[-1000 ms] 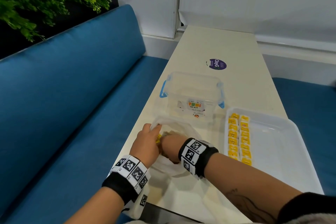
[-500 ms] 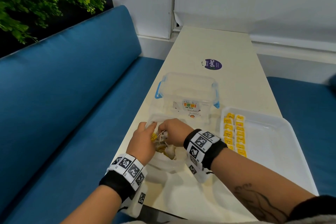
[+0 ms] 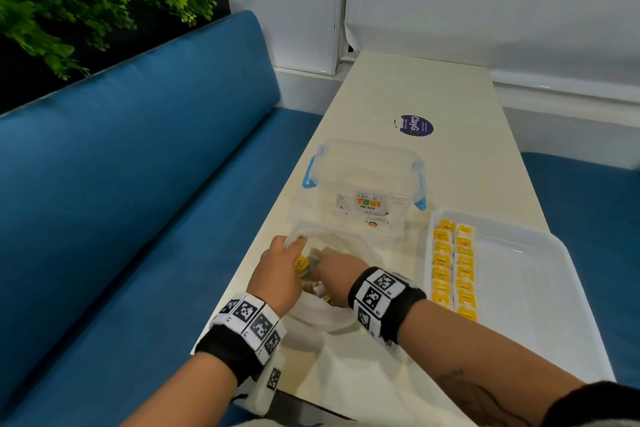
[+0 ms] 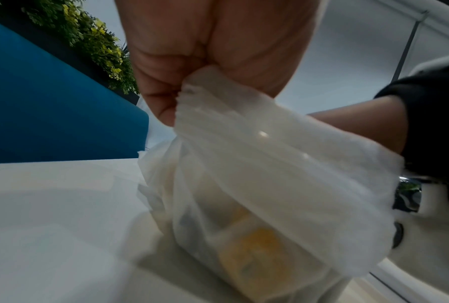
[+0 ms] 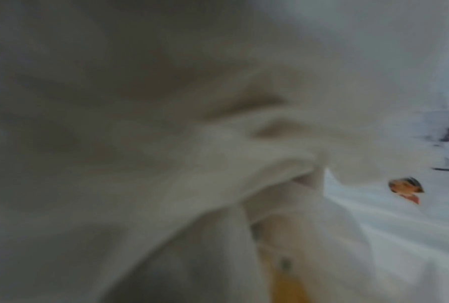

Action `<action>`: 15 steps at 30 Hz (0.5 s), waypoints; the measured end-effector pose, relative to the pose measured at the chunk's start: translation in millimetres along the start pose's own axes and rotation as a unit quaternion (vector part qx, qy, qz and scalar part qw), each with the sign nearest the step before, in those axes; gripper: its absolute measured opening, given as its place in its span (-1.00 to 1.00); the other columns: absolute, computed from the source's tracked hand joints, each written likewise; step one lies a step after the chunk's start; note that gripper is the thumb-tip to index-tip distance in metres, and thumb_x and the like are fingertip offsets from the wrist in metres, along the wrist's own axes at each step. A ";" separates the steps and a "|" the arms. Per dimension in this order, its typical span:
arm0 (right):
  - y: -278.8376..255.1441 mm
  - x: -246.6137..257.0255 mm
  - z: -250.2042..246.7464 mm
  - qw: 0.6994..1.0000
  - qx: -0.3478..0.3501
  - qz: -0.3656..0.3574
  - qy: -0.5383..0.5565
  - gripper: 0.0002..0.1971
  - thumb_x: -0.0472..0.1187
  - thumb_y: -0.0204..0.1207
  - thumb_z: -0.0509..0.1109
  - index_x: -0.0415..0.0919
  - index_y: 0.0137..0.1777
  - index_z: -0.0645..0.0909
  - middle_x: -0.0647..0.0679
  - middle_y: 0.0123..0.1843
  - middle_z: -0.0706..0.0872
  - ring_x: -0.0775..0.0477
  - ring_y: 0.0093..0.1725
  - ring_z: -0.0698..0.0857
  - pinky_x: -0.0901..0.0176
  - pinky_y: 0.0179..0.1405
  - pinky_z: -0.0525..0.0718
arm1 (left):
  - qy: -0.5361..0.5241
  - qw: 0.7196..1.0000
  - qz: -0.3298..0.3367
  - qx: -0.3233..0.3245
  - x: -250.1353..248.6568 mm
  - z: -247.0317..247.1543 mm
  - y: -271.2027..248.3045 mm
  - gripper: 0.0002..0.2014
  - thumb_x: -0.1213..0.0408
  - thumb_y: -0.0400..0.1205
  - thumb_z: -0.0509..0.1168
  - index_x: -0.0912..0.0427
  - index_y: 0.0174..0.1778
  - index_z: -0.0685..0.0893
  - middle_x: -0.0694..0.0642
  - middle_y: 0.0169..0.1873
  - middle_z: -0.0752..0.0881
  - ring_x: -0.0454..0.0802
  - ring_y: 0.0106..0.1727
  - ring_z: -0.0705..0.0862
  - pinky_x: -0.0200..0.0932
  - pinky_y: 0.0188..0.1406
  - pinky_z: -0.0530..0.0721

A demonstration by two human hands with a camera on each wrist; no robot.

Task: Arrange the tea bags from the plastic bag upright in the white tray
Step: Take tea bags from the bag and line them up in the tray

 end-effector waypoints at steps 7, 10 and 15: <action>-22.7 -17.4 -43.1 0.948 -0.109 0.018 0.299 -0.68 -0.47 0.35 0.44 -0.02 -0.38 0.49 -0.08 -0.26 0.63 -0.04 -0.35 0.62 0.19 -0.35 0.64 | -0.048 0.999 -0.019 0.013 6.3 1.1 7.6 -0.44 0.39 0.55 0.17 -0.08 0.49 0.43 0.10 0.35 0.41 0.11 0.32 0.48 -0.01 0.30 0.53; -36.9 -25.7 -64.5 0.903 -0.135 0.010 0.408 -0.68 -0.59 0.28 0.44 -0.12 -0.33 0.57 -0.19 -0.27 0.67 -0.14 -0.35 0.70 -0.08 -0.24 0.79 | -0.115 0.991 -0.028 -0.061 3.2 -11.0 8.7 -0.63 0.37 0.57 0.22 -0.02 0.26 0.64 0.03 0.37 0.42 0.02 0.40 0.41 -0.11 0.35 0.42; -75.2 -30.5 -120.9 0.859 -0.208 -0.070 0.462 -0.64 -0.69 0.25 0.42 -0.18 -0.33 0.56 -0.12 -0.35 0.63 -0.04 -0.42 0.65 0.19 -0.45 0.75 | -0.347 0.923 -0.002 -0.166 -35.9 -51.8 3.8 -0.79 0.20 0.69 0.13 0.03 0.05 0.68 0.03 0.21 0.58 -0.05 0.24 0.56 -0.21 0.20 0.45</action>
Point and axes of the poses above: each hand's wrist, its own y-axis towards the middle knuckle, its own z-axis out of the palm, x = y × z, the point moved 4 cm from there along y, towards the middle knuckle
